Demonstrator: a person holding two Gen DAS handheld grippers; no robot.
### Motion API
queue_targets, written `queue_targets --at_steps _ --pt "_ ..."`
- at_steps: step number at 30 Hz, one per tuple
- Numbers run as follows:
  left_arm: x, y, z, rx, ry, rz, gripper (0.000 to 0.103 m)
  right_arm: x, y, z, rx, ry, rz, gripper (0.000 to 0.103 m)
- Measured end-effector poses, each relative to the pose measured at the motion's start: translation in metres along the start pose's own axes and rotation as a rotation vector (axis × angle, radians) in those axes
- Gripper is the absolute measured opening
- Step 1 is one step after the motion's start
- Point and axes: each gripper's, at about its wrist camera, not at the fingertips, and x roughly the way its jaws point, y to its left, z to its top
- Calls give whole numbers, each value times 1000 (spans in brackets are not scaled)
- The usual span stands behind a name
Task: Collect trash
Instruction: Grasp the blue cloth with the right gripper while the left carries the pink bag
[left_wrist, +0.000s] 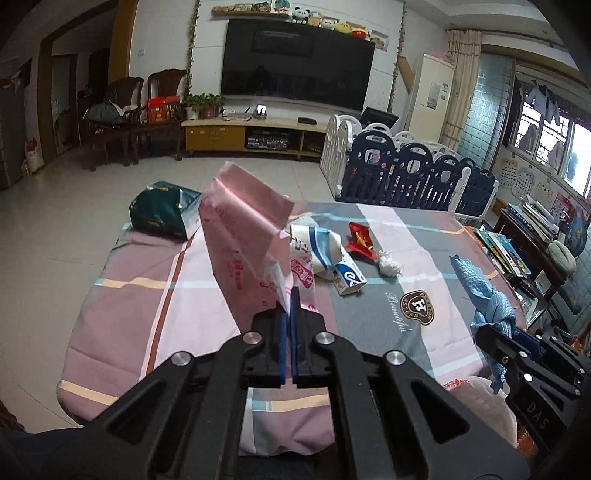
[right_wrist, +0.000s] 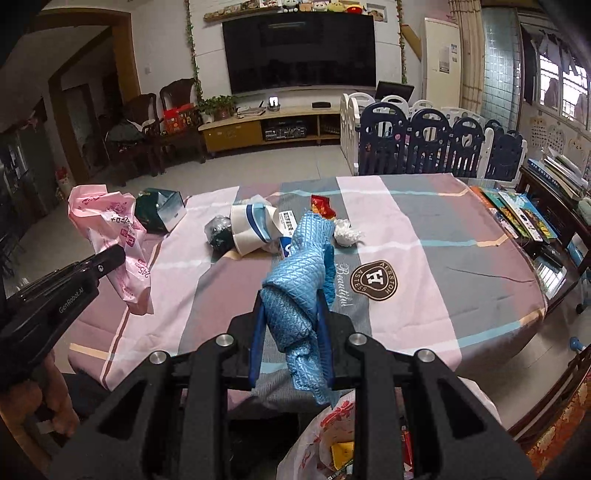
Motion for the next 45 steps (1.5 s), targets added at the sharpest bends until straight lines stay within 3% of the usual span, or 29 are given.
queue_targets --at_steps 11,16,25,28,30,32,35,37,39,43,45 --pt "-74 -59 2 140 -94 -153 2 -98 -34 4 8 -132 -64 26" --pt "-92 -87 -6 205 -109 -216 2 -128 -62 -3 44 -144 -115 26" --pt "-98 -128 -33 322 -79 -325 2 -124 -105 -28 170 -72 -152 26" --pt "-94 -141 -45 394 -48 -353 2 -108 -119 -41 229 -6 -154 26" --pt "-88 -150 -54 430 -4 -410 2 -99 -130 -52 262 37 -180 26" --pt "-78 -162 -68 472 74 -509 2 -95 -142 -62 315 64 -181 26" --pt "-61 -179 -94 540 193 -593 4 -93 -155 -70 353 77 -200 26" --pt "-52 -191 -112 590 266 -610 20 -94 -155 -73 349 82 -214 26" --pt "-46 -195 -122 607 308 -588 65 -92 -157 -76 360 92 -207 26" --pt "-38 -182 -114 555 283 -541 75 -82 -155 -82 364 139 -201 27" --pt "-32 -166 -101 475 258 -487 80 -78 -153 -87 361 163 -197 34"
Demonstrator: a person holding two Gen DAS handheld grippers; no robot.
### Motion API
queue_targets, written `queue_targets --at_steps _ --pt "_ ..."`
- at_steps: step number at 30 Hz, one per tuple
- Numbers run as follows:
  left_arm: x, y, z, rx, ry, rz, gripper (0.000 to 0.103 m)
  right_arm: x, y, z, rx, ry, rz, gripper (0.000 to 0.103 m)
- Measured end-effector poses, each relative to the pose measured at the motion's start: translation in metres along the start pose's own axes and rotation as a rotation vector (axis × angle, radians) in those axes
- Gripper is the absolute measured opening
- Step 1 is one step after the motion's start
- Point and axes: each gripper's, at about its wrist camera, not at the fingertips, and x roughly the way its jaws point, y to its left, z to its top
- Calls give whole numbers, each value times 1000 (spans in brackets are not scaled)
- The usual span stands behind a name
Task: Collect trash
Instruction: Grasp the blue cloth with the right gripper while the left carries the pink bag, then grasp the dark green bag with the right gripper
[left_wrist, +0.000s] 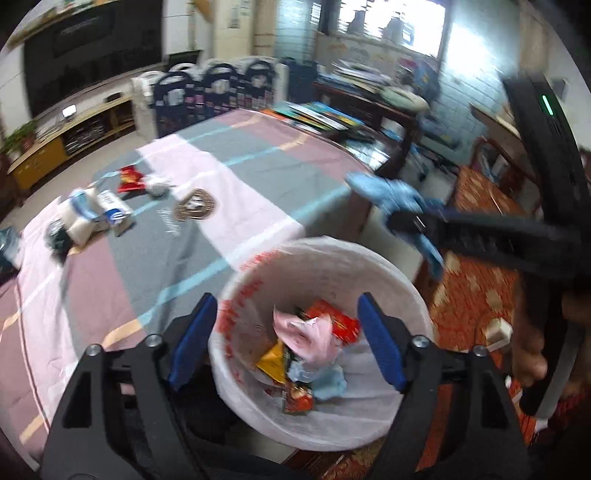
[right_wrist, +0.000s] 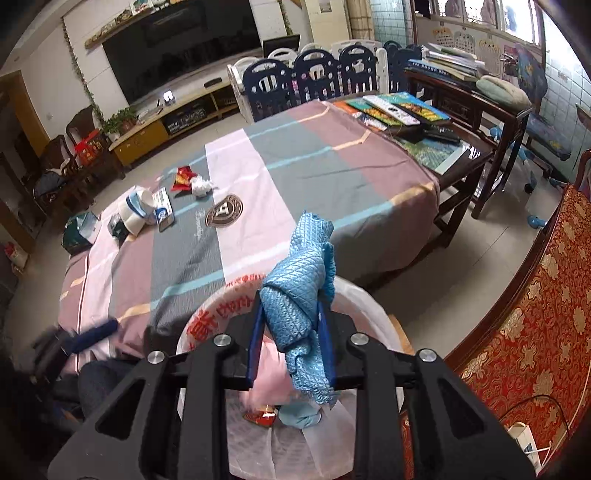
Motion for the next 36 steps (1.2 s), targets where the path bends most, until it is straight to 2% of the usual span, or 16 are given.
queue_targets --at_steps 1,3,5,8,13,15,17,21,26,32,34,36 --pt "-3 11 1 -43 -11 24 80 1 0 -1 0 5 1 39" --pt "-9 33 5 -129 -30 63 81 1 1 -4 8 -1 -3 66" --pt "-14 63 5 -233 -42 100 81 -4 1 -4 28 -26 -7 74" --pt "-22 104 3 -369 -62 189 81 -4 2 -1 29 -34 4 75" --pt "-37 171 -15 -579 -64 548 85 11 21 8 5 -28 32 77" --pt "-41 199 -26 -659 -53 638 87 24 40 15 -25 -15 63 77" --pt "-45 221 -35 -734 -51 685 88 44 68 26 -70 -7 102 77" --pt "-52 259 -53 -863 -52 753 88 91 137 58 -194 -33 151 77" --pt "-50 281 -68 -948 -69 757 88 169 231 106 -318 -11 226 77" --pt "-40 296 -77 -1005 -62 736 88 264 306 147 -413 39 137 77" --pt "-35 299 -77 -1017 -61 743 88 285 319 148 -447 49 109 68" --pt "-34 302 -79 -1027 -60 751 88 300 326 145 -485 76 99 37"
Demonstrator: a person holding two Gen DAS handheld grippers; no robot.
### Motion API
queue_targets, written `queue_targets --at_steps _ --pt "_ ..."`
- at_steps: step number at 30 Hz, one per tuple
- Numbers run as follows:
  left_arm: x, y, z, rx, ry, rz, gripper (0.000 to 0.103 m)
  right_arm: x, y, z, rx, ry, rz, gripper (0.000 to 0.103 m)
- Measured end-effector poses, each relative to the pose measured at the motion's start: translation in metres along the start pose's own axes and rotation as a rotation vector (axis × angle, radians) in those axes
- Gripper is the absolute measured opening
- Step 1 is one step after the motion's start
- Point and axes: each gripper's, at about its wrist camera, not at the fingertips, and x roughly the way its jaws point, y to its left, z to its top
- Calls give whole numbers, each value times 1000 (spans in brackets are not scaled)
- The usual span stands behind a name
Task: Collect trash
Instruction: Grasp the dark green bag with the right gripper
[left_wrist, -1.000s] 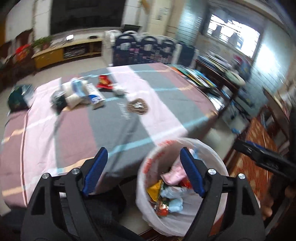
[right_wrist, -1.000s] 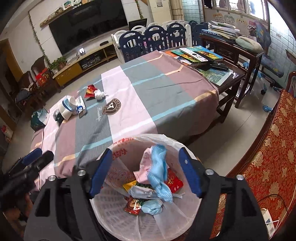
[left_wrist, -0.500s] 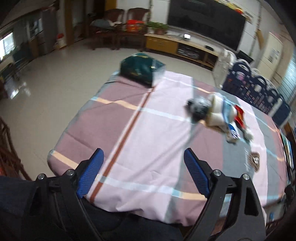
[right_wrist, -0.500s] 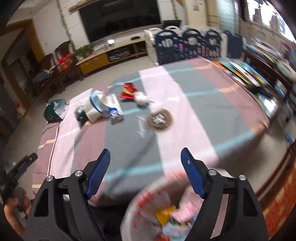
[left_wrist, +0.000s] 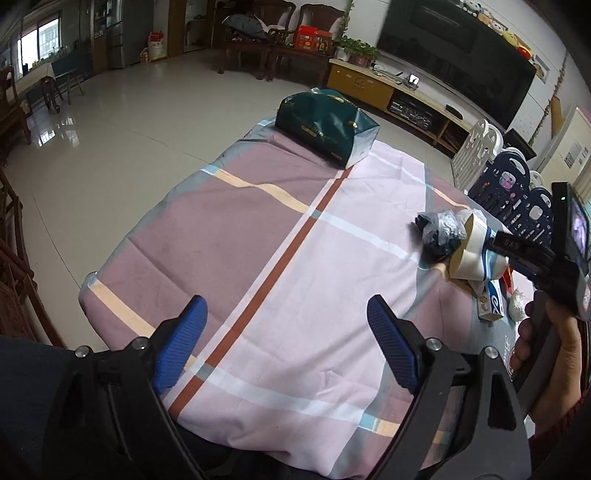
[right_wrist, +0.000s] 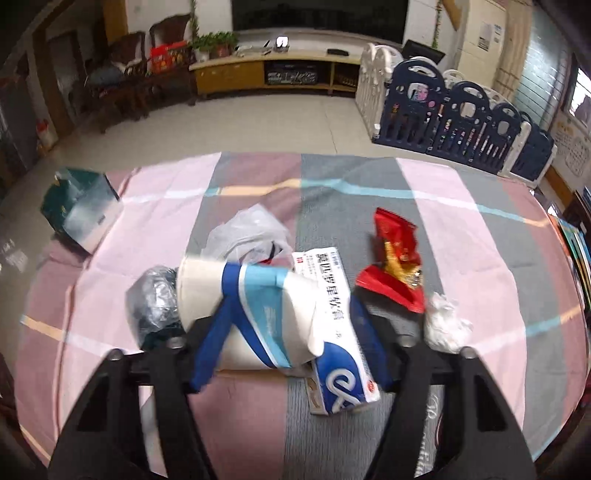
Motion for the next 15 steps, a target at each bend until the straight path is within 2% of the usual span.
queue_targets --at_steps 1,2,5,7,10,12,14,15 --pt "1 1 0 -7 2 -1 88 6 1 -2 -1 19 24 31" --pt "2 3 0 -15 6 -3 88 7 1 -3 4 22 39 21" --pt "4 5 -1 -30 19 -6 88 3 3 -14 3 33 100 15" --pt "4 6 -2 -34 24 -6 88 -3 3 -23 10 54 144 14" --pt "2 11 -1 -56 13 7 88 -17 2 -44 67 120 283 14" --pt "0 17 0 -83 5 15 88 -30 9 -64 78 193 411 14" --pt "0 21 1 -105 7 21 88 -38 24 -78 -4 267 489 14" --pt "1 22 0 -115 11 25 88 -44 33 -82 -57 278 477 17"
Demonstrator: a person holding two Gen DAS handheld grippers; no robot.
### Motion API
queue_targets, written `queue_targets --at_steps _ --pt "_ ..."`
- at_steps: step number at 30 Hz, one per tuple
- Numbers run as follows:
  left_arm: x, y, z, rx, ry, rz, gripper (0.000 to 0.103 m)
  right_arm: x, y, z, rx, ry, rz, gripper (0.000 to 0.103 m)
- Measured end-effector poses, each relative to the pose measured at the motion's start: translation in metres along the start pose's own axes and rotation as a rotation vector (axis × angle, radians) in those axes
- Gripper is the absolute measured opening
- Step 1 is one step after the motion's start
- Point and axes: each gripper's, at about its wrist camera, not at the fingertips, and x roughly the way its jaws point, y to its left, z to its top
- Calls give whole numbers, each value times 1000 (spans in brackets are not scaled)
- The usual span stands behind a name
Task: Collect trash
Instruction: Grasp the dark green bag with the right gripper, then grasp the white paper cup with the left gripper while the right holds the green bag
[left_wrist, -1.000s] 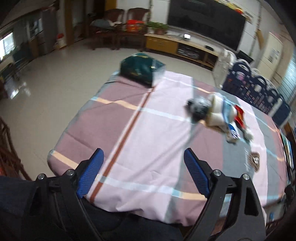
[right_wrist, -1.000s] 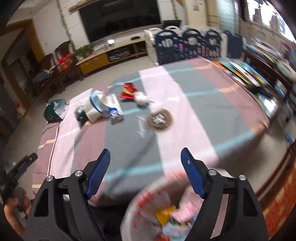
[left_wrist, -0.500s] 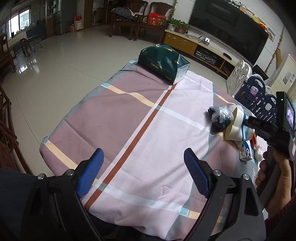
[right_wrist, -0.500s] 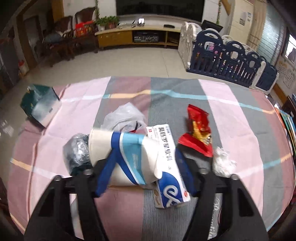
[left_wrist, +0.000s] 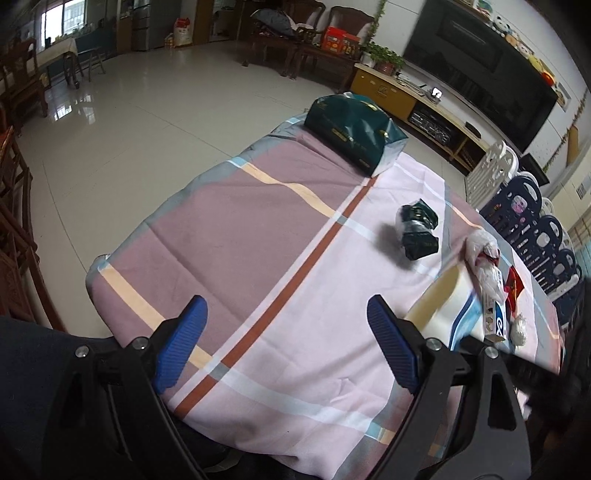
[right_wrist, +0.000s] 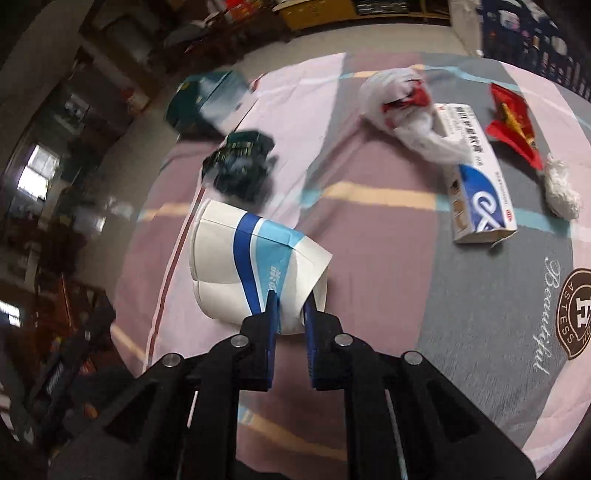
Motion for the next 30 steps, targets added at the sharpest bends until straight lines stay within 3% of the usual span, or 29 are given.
queue_targets --at_steps 1,3,5,9,12,17,20,23,27,30 --pt "1 1 0 -5 5 2 88 -4 8 -2 -39 -13 -47 21" --pt "4 3 0 -17 19 9 88 -15 17 3 -71 -71 -100 64" --pt "8 7 -1 -32 29 16 88 -27 19 17 -50 -167 -143 72" --pt "14 17 -1 -83 49 43 88 -11 38 59 -26 -191 -145 72" --pt "15 28 1 -145 49 65 89 17 65 81 -77 -157 -143 72" --pt "16 33 1 -156 48 71 89 85 112 101 -238 -84 -305 76" --pt "19 33 1 -154 62 68 90 110 121 96 -317 -48 -364 42" --pt "22 35 0 -171 78 62 90 95 116 87 -331 -85 -353 40" --pt "25 32 -2 -160 99 51 90 58 82 78 -305 -146 -439 40" --pt "31 25 -7 -132 142 12 90 43 47 66 -246 -114 -470 40"
